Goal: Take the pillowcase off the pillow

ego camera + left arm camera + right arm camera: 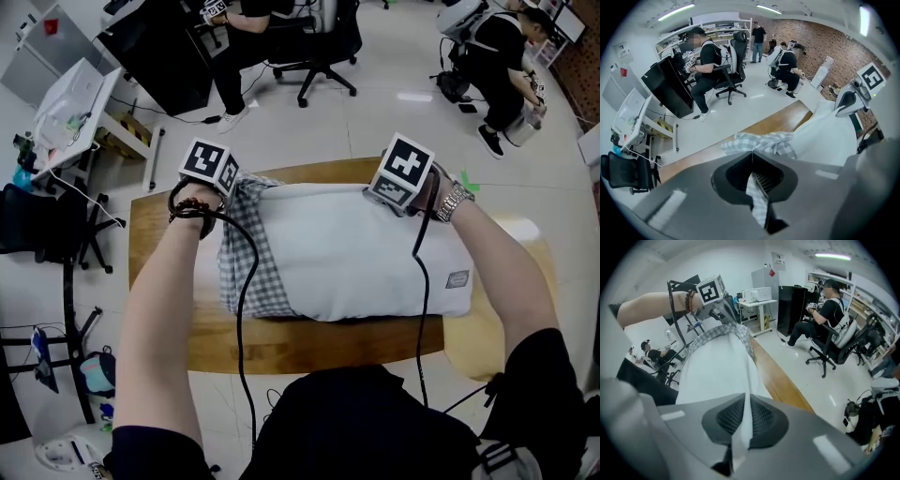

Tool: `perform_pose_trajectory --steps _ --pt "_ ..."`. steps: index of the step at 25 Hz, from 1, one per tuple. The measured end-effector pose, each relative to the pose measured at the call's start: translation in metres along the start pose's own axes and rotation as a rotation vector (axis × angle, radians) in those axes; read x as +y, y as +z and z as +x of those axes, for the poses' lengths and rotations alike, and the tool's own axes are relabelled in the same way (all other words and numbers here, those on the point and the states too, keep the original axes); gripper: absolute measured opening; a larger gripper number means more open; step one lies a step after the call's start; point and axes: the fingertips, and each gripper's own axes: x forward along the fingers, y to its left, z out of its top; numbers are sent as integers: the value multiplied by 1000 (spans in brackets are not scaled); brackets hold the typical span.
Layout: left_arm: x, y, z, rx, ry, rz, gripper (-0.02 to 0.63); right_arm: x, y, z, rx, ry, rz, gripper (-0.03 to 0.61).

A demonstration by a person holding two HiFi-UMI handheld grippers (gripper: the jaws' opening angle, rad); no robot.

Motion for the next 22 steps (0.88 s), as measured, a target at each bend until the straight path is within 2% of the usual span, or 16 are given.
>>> perform_pose_trajectory --steps 8,11,15,18,22 --pt "20 -21 -4 -18 52 -50 9 -7 -15 -5 1 -30 19 9" --pt "18 -20 -10 -40 67 -14 8 -4 -13 -2 2 -31 14 9" --pt "-5 -10 -12 -114 36 35 9 2 -12 6 -28 -36 -19 23" --pt "-23 -6 -17 -165 -6 45 16 5 -7 7 -72 -69 -59 83" --pt "-43 -6 -25 -203 -20 83 71 13 -3 6 -115 -114 -128 184"
